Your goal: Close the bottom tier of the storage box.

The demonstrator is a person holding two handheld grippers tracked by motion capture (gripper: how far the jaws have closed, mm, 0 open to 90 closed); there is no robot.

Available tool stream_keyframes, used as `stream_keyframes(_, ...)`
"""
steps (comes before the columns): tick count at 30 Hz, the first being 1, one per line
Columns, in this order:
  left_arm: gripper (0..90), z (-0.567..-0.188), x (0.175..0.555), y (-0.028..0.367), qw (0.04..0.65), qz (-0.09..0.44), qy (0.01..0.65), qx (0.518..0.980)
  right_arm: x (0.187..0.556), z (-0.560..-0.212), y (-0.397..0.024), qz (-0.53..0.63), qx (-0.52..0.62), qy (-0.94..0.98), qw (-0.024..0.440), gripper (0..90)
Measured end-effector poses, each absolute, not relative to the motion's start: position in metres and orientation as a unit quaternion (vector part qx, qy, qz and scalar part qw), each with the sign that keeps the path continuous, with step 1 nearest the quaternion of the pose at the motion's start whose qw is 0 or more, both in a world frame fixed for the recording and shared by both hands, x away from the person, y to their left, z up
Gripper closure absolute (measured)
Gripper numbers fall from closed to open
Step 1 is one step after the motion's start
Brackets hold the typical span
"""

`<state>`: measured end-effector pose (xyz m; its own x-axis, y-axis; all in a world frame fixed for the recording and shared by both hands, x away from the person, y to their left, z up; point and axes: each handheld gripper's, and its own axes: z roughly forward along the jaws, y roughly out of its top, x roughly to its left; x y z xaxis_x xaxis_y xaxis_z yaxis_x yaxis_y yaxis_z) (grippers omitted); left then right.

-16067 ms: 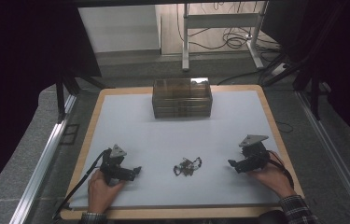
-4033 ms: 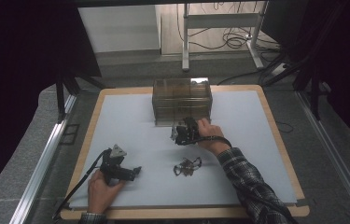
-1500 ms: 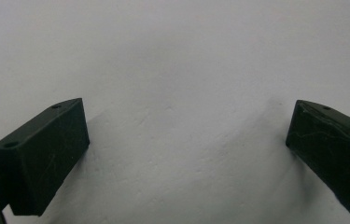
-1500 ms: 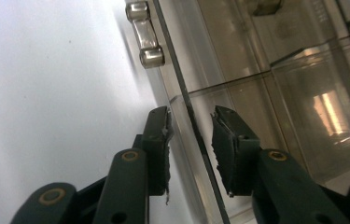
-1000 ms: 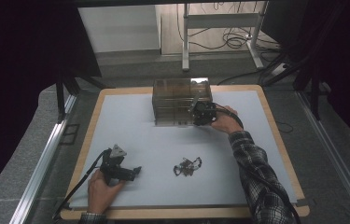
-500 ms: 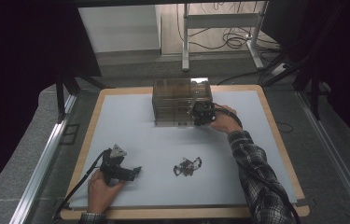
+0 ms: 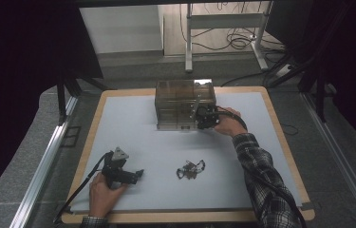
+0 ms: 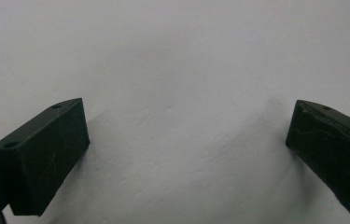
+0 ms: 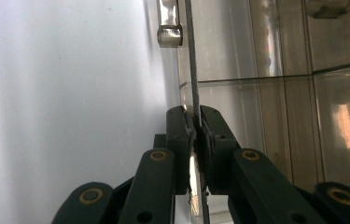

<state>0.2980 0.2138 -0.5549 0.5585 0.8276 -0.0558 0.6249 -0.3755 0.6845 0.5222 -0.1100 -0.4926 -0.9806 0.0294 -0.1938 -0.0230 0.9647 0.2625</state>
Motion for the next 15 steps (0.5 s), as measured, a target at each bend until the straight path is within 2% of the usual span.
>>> stream_keyframes(15,0.0,-0.555,0.2979,0.2137,0.338,0.15,0.445,0.815,0.5134,-0.4916,-0.1111,0.135,-0.012,0.986,0.098,82.8)
